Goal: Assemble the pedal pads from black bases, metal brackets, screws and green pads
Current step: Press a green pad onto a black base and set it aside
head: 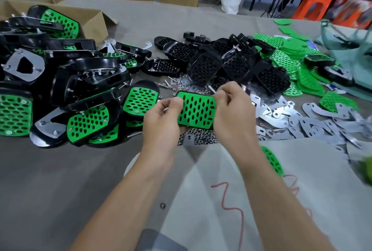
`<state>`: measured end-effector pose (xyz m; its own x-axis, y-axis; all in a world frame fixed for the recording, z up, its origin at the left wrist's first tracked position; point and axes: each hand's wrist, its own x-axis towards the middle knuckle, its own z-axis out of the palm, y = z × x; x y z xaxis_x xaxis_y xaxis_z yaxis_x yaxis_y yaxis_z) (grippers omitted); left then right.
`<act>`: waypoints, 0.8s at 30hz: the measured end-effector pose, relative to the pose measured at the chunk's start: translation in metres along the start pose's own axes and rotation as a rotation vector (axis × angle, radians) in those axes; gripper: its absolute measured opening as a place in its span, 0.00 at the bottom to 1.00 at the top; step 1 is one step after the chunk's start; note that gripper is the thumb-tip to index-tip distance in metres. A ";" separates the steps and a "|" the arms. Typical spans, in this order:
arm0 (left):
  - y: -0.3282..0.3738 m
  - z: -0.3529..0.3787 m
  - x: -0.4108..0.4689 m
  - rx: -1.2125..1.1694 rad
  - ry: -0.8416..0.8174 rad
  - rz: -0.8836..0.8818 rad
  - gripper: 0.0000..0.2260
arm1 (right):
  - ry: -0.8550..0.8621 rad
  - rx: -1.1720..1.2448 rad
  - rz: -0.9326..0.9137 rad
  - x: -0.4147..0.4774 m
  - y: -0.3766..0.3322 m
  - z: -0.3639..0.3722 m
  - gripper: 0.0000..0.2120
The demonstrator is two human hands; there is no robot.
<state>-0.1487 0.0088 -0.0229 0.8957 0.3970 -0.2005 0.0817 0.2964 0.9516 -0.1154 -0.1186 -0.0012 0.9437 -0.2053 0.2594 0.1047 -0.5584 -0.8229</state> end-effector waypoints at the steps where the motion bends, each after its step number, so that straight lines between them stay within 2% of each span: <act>1: 0.001 0.003 -0.003 -0.105 -0.062 -0.047 0.07 | 0.038 0.006 0.012 -0.003 0.001 0.002 0.10; 3: 0.003 0.006 -0.008 -0.228 -0.165 -0.114 0.06 | 0.104 0.055 0.018 0.000 0.001 0.000 0.10; 5: 0.004 0.004 -0.008 -0.190 -0.234 -0.119 0.04 | 0.129 0.069 -0.006 0.006 0.003 -0.003 0.11; 11: 0.007 0.001 -0.007 0.285 -0.245 0.005 0.06 | 0.037 0.071 -0.085 0.004 0.016 -0.007 0.10; 13: 0.009 0.003 -0.009 0.278 -0.296 0.007 0.04 | 0.001 0.068 -0.159 -0.001 0.015 -0.008 0.09; 18: 0.012 -0.001 -0.011 0.283 -0.360 0.009 0.11 | -0.033 0.083 -0.295 -0.014 0.010 -0.010 0.08; 22: 0.013 -0.002 -0.011 0.290 -0.309 0.028 0.01 | -0.060 0.097 -0.306 -0.016 0.009 -0.010 0.06; 24: 0.014 -0.004 -0.011 0.312 -0.327 0.072 0.04 | -0.056 0.109 -0.295 -0.016 0.009 -0.009 0.06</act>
<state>-0.1594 0.0119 -0.0083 0.9907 0.0969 -0.0952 0.0973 -0.0171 0.9951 -0.1328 -0.1276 -0.0083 0.8834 -0.0011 0.4687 0.4062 -0.4969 -0.7669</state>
